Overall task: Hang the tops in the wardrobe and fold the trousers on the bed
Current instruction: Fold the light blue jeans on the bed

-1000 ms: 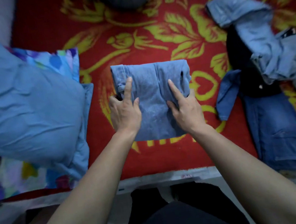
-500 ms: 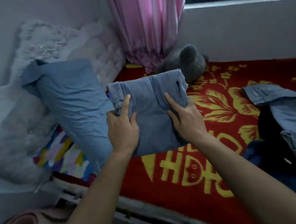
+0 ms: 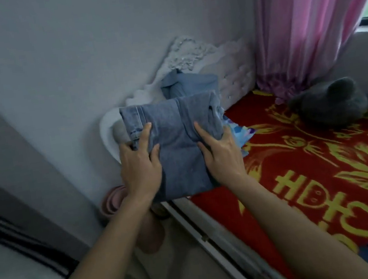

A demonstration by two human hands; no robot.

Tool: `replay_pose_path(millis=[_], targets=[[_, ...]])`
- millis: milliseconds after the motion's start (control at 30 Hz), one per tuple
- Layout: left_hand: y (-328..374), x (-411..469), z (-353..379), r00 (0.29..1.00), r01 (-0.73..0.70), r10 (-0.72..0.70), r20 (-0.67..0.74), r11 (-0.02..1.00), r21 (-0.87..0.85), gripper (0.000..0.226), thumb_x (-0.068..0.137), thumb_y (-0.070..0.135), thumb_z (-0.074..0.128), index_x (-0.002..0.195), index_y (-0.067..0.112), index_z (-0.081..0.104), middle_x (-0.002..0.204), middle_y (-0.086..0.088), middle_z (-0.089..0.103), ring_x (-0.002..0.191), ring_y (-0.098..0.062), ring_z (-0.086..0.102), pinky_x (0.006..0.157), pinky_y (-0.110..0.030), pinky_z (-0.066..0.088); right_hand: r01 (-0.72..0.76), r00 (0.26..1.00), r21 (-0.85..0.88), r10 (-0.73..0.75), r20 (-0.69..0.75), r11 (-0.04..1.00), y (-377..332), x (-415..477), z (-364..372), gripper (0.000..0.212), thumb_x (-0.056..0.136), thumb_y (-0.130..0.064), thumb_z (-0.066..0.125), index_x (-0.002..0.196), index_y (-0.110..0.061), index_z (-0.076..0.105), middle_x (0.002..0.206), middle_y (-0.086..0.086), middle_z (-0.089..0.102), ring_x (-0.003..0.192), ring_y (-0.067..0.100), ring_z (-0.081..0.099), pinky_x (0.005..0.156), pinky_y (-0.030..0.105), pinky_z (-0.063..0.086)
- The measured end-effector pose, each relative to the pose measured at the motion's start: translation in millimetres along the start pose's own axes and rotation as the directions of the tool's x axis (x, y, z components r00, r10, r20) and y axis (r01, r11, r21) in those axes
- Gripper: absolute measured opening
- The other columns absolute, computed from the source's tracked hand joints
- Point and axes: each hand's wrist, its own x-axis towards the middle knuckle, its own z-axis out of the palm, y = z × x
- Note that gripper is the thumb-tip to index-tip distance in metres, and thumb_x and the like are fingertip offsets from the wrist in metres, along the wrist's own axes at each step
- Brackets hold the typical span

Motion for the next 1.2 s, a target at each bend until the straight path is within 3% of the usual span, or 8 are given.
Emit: replay_pose_path(millis=[200,367,633,733,933,1200], targets=[[-67,-57,-134,0.984,0.044,-0.033,-0.178,0.997,0.058,0.053,0.098,0.036,0.055,0.148,0.04,0.038,0.111,-0.016,0.043,0.096,-0.035,0.05,0.081,-0.042,0.05,0.172,0.985,0.073,-0.173,0.009,0.982,-133,-46,23,0.053,0.1,-0.033,0.055,0.15,-0.043,0.039,0.127,0.02,0.043,0.109,0.043,0.053,0.082,0.044,0.052],[-136,-132,-265,0.952,0.109,-0.064,-0.299,0.985,0.136,0.053,0.097,0.036,0.057,0.147,0.039,0.04,0.113,-0.019,0.045,0.09,-0.036,0.052,0.074,-0.039,0.047,0.3,0.951,0.137,-0.307,0.028,0.944,-267,-116,40,0.054,0.099,-0.031,0.056,0.15,-0.041,0.039,0.117,0.018,0.046,0.095,0.042,0.055,0.073,0.043,0.053],[-219,-207,-455,0.868,0.26,-0.149,-0.473,0.949,0.178,0.054,0.096,0.035,0.058,0.147,0.039,0.039,0.121,-0.019,0.043,0.096,-0.033,0.052,0.075,-0.039,0.049,0.506,0.847,0.277,-0.532,0.022,0.817,-461,-177,65,0.053,0.102,-0.041,0.049,0.151,-0.047,0.032,0.119,0.011,0.044,0.096,0.034,0.057,0.074,0.04,0.053],[-243,-215,-500,0.845,0.264,-0.133,-0.518,0.946,0.187,0.055,0.097,0.035,0.058,0.148,0.039,0.038,0.116,-0.018,0.043,0.088,-0.029,0.051,0.069,-0.035,0.047,0.554,0.814,0.31,-0.58,-0.01,0.773,-508,-183,78,0.054,0.103,-0.044,0.045,0.152,-0.05,0.025,0.124,0.009,0.041,0.1,0.03,0.056,0.073,0.038,0.053],[-279,-191,-546,0.792,0.246,-0.078,-0.606,0.949,0.2,0.055,0.095,0.031,0.061,0.147,0.036,0.041,0.11,-0.019,0.045,0.081,-0.022,0.043,0.068,-0.033,0.042,0.628,0.765,0.312,-0.639,-0.081,0.713,-570,-156,105,0.055,0.103,-0.048,0.044,0.153,-0.052,0.021,0.129,0.006,0.039,0.105,0.023,0.054,0.071,0.028,0.05],[-308,-49,-583,0.75,0.216,-0.034,-0.66,0.956,0.196,0.055,0.096,0.039,0.056,0.146,0.045,0.035,0.116,-0.015,0.043,0.099,-0.033,0.053,0.085,-0.033,0.041,0.655,0.754,0.331,-0.617,-0.226,0.679,-629,-27,138,0.051,0.101,-0.045,0.049,0.149,-0.048,0.032,0.128,0.008,0.042,0.102,0.024,0.056,0.077,0.037,0.056]])
